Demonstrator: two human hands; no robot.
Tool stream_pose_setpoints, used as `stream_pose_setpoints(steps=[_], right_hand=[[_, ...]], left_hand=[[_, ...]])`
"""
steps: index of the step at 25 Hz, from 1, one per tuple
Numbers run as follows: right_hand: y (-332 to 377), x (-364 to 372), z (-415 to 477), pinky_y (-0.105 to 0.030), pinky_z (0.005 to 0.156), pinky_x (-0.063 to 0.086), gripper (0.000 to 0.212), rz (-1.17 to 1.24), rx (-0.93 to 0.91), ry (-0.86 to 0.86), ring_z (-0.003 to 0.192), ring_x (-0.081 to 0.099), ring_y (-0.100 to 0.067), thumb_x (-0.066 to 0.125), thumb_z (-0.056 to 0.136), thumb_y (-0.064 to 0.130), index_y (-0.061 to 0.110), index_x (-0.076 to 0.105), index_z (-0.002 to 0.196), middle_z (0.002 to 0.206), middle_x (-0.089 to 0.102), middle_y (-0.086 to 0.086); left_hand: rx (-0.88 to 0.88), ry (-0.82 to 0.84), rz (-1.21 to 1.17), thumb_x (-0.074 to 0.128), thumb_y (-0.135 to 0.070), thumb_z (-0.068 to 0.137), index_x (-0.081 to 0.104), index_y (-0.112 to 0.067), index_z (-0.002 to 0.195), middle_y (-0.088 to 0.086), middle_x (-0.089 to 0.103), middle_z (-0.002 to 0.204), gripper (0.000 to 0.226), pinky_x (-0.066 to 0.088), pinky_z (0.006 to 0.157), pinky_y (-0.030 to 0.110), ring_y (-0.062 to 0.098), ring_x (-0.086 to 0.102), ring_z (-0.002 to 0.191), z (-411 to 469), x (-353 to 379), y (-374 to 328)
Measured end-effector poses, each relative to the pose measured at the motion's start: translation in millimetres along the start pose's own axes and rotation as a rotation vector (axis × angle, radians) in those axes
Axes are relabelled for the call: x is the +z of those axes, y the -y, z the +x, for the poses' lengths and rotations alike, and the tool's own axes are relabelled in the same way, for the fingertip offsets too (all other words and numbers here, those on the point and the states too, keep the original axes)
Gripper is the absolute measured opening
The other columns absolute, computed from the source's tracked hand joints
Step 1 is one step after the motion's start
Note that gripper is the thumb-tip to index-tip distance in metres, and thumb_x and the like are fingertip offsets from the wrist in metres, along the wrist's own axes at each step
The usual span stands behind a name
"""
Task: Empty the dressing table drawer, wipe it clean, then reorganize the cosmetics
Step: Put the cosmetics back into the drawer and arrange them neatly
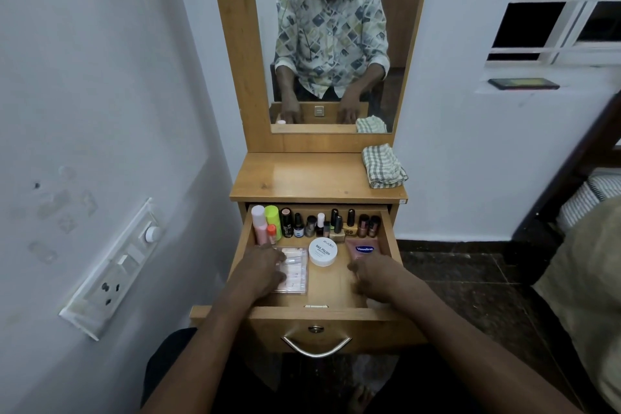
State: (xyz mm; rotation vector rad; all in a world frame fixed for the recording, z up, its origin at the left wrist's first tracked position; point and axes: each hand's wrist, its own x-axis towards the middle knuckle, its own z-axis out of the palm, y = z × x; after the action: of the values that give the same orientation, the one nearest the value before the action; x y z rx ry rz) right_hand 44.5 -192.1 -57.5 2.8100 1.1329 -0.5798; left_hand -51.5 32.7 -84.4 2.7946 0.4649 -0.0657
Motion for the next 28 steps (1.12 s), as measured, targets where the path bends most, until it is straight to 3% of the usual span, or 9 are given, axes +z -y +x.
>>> stream_pose_setpoints(steps=[3,6,9,11,13,16,20,28], right_hand=[[-2,-10,-9,-0.027,0.089,0.049,0.048,0.240,0.032,-0.181,0.114,0.060,-0.019,0.062,0.095,0.028,0.023,0.047,0.141,0.131,0.061,-0.006],[-6,-18,-30,-0.027,0.090,0.049,0.040,0.365,0.007,-0.385,0.112,0.061,-0.015,0.058,0.098,0.032,0.025,0.057,0.136,0.128,0.065,0.001],[-4,-8,-61,-0.016,0.076,0.042,0.027,0.451,-0.055,-0.607,0.094,0.057,-0.004,0.057,0.097,0.035,0.023,0.068,0.120,0.115,0.068,0.007],[8,10,-76,-0.014,0.077,0.040,0.030,0.384,-0.141,-0.622,0.094,0.054,-0.003,0.051,0.096,0.043,0.024,0.067,0.113,0.111,0.065,0.006],[20,30,-82,-0.019,0.078,0.046,0.035,0.253,-0.291,-0.642,0.094,0.056,-0.005,0.047,0.095,0.049,0.024,0.066,0.110,0.108,0.064,0.006],[21,53,-83,-0.029,0.074,0.054,0.025,0.122,-0.451,-0.748,0.093,0.058,-0.011,0.052,0.096,0.042,0.023,0.064,0.108,0.107,0.062,0.005],[16,71,-81,-0.034,0.073,0.056,0.026,0.160,-0.482,-0.885,0.098,0.058,-0.016,0.053,0.097,0.032,0.017,0.068,0.112,0.111,0.063,-0.001],[13,72,-72,-0.037,0.073,0.055,0.025,0.191,-0.493,-0.931,0.101,0.056,-0.014,0.054,0.096,0.031,0.017,0.068,0.111,0.111,0.060,0.001]], left_hand=[[0.023,-0.069,-0.101,0.064,-0.026,0.094,0.062,-0.021,0.131,0.002,0.060,0.135,0.038,0.048,0.100,0.031,0.017,0.058,0.118,-7,-5,-1],[0.072,-0.138,-0.197,0.063,-0.031,0.094,0.068,-0.022,0.122,-0.004,0.069,0.121,0.030,0.052,0.090,0.028,0.008,0.062,0.100,-25,-18,-7],[0.012,-0.383,-0.306,0.061,-0.035,0.094,0.071,-0.025,0.114,-0.011,0.070,0.110,0.024,0.051,0.082,0.024,0.002,0.059,0.090,-59,-22,-20],[0.057,-0.495,-0.343,0.063,-0.037,0.092,0.073,-0.024,0.108,-0.011,0.069,0.104,0.023,0.050,0.080,0.022,0.000,0.057,0.089,-91,-11,-32],[0.219,-0.525,-0.288,0.065,-0.041,0.087,0.074,-0.021,0.101,-0.010,0.068,0.100,0.025,0.050,0.082,0.023,0.002,0.056,0.092,-116,10,-38],[0.345,-0.593,-0.247,0.072,-0.037,0.084,0.076,-0.020,0.099,-0.010,0.064,0.101,0.023,0.048,0.084,0.030,0.010,0.056,0.097,-125,28,-30],[0.365,-0.635,-0.242,0.065,-0.030,0.090,0.077,-0.018,0.101,-0.010,0.064,0.101,0.021,0.049,0.078,0.031,0.011,0.056,0.095,-125,31,-26],[0.359,-0.662,-0.277,0.062,-0.030,0.091,0.078,-0.016,0.098,-0.010,0.066,0.098,0.023,0.050,0.076,0.028,0.010,0.058,0.093,-120,31,-30]])
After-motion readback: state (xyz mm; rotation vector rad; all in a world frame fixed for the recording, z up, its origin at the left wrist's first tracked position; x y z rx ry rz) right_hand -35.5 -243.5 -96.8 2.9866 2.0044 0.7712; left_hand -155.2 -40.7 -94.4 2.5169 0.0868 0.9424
